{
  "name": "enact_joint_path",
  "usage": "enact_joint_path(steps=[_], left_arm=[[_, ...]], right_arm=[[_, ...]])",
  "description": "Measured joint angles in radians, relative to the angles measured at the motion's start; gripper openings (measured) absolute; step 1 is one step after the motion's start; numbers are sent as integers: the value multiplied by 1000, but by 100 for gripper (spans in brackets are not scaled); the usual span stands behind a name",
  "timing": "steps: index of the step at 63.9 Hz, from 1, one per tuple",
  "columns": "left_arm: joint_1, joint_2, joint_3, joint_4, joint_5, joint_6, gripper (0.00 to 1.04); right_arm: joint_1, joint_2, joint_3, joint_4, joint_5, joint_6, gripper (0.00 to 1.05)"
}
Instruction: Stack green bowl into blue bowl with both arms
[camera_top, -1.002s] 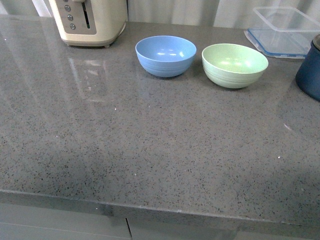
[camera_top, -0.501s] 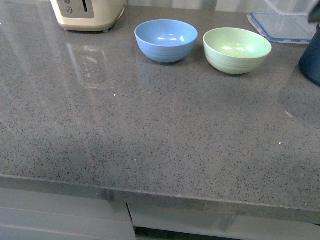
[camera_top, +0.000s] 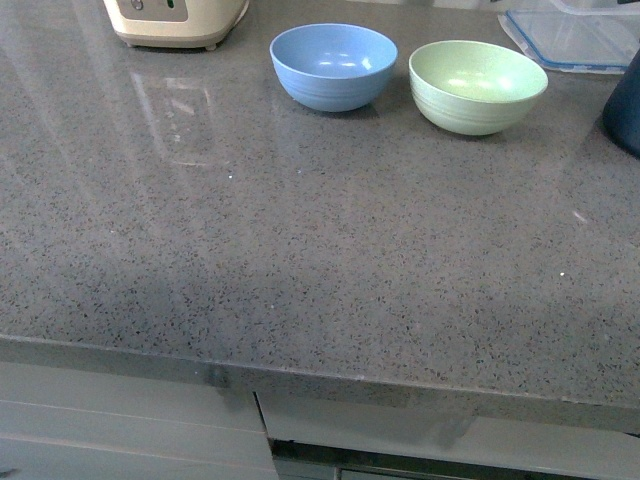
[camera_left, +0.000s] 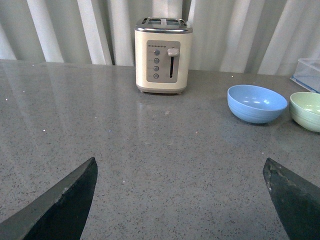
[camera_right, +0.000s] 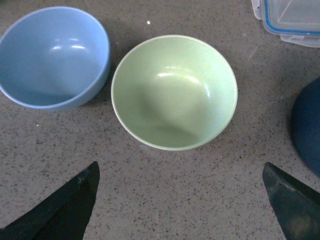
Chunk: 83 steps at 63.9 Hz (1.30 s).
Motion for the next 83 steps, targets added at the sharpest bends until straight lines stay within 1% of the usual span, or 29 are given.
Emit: enact_joint_path(steps=[12, 37, 62, 83], left_arm=[[0, 0, 0, 0, 0, 0, 98], [0, 0, 0, 0, 0, 0, 98], [0, 0, 0, 0, 0, 0, 98], [0, 0, 0, 0, 0, 0, 98]], right_arm=[[-39, 100, 40, 35, -21, -28, 95], [-97, 225, 145, 36, -63, -84, 95], [-128, 364, 315, 5, -76, -144, 95], [-143, 433, 362, 2, -69, -160, 95]])
